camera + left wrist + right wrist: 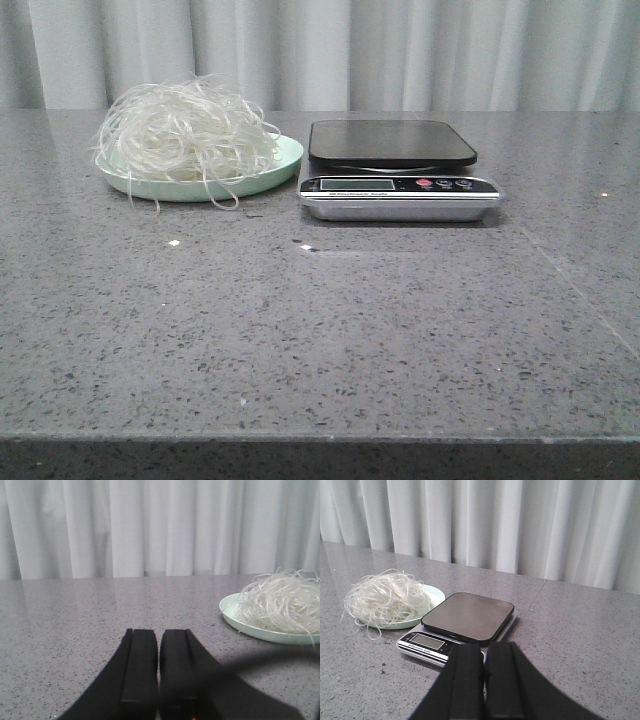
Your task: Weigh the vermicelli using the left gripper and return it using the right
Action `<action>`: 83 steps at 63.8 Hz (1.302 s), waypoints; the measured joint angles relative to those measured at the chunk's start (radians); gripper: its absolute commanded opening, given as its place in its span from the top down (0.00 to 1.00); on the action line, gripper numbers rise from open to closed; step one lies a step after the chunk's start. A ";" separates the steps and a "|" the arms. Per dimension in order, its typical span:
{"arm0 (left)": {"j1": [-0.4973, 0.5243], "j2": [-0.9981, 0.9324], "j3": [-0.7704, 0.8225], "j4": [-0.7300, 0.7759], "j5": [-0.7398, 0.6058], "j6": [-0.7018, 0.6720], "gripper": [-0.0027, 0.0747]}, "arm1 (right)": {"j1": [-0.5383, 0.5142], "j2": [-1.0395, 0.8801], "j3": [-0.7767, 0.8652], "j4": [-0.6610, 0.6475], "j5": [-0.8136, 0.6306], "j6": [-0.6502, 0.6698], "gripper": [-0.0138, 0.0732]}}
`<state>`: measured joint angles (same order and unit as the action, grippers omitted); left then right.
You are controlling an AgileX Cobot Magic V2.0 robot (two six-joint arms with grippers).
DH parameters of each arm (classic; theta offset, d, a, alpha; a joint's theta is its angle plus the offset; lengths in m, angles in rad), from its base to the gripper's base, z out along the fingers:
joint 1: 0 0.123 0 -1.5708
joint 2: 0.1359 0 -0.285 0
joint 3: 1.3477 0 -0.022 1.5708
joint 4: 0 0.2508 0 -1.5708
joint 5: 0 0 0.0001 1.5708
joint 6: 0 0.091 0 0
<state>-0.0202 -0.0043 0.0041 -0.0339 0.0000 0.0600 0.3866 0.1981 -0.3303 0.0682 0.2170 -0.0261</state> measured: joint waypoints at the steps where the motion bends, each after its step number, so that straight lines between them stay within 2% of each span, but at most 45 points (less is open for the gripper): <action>1: 0.000 0.000 0.000 -0.001 0.000 0.000 0.78 | 0.000 0.000 0.000 0.000 0.000 0.000 0.63; 39: 0.000 0.000 0.000 -0.002 0.000 -0.002 0.78 | -0.004 -0.004 0.008 0.000 -0.027 0.000 0.63; 48: 0.000 0.000 0.000 -0.002 0.000 -0.003 0.78 | -0.077 -0.028 0.027 0.000 -0.051 0.000 0.63; 62: 0.000 0.000 0.000 -0.002 0.000 -0.003 0.78 | -0.265 -0.111 0.127 0.000 -0.080 0.000 0.63; 78: 0.000 0.000 0.000 -0.002 0.000 -0.003 0.78 | -0.298 -0.207 0.335 0.000 -0.171 0.000 0.63; 83: 0.000 0.000 0.000 -0.002 0.000 -0.003 0.78 | -0.299 -0.209 0.354 0.000 -0.185 0.000 0.63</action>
<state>-0.0202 -0.0043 0.0041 -0.0361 0.0000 0.0571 0.0872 -0.0105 0.0240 0.0682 0.0324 -0.0261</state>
